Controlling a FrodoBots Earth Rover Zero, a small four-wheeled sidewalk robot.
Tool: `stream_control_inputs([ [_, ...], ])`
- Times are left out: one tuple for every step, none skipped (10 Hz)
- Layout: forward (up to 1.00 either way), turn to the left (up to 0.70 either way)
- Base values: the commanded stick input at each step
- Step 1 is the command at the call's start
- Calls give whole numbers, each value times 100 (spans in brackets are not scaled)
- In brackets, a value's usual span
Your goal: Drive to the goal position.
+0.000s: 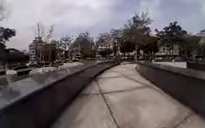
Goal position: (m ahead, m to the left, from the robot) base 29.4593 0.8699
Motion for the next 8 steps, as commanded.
stream_control_inputs([
  [85, -34],
  [85, -25],
  [85, -1],
  [85, 0],
  [85, 0],
  [85, 0],
  [85, 0],
  [85, 0],
])
